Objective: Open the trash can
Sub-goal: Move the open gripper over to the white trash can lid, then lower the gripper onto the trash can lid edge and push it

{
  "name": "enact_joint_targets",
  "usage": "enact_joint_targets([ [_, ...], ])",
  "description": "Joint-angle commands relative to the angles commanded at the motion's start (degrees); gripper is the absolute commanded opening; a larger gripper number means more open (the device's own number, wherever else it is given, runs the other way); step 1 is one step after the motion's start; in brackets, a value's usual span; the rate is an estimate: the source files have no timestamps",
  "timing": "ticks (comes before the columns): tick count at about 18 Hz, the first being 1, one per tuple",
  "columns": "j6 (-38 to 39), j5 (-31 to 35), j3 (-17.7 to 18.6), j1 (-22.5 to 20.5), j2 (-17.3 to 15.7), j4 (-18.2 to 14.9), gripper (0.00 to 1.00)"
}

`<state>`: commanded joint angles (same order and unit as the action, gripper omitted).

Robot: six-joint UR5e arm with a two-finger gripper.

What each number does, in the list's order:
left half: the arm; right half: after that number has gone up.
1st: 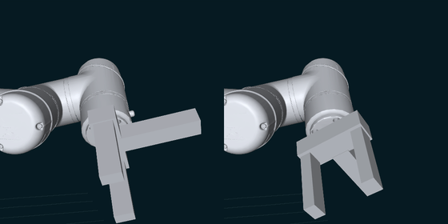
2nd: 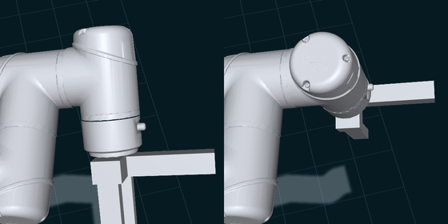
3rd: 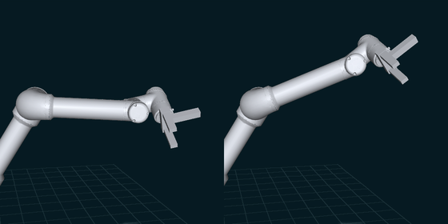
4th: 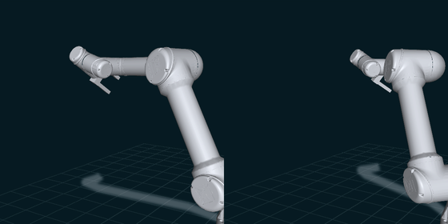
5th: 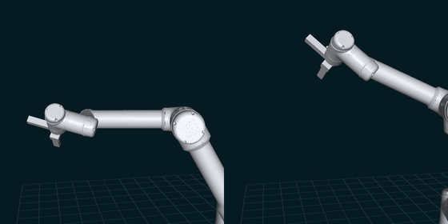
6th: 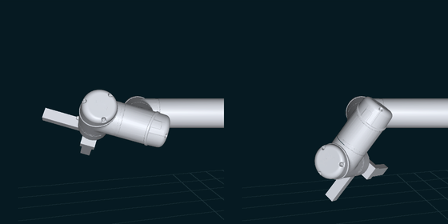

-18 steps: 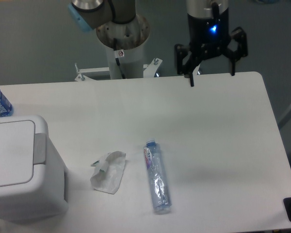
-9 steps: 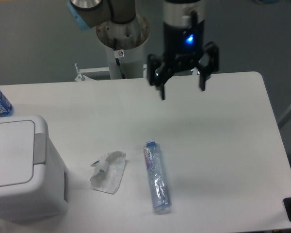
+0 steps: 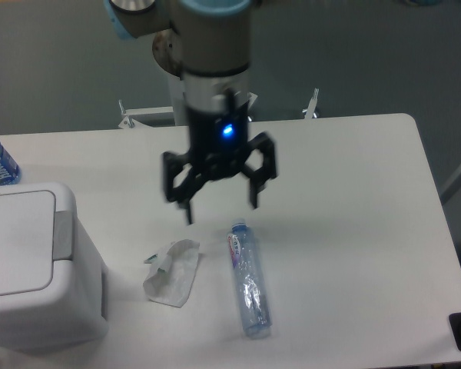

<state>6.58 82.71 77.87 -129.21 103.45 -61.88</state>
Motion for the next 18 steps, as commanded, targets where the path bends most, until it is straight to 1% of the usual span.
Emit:
enact_joint_targets([
  [4, 3.6, 0.1, 0.7, 3.7, 0.5, -0.1, 1.0],
  [8, 4.1, 0.2, 0.7, 5.5, 0.5, -0.1, 1.0],
  [11, 4.1, 0.1, 1.1, 6.8, 0.5, 0.0, 1.0],
  [18, 4.1, 0.1, 1.1, 7.7, 0.6, 0.0, 1.0],
])
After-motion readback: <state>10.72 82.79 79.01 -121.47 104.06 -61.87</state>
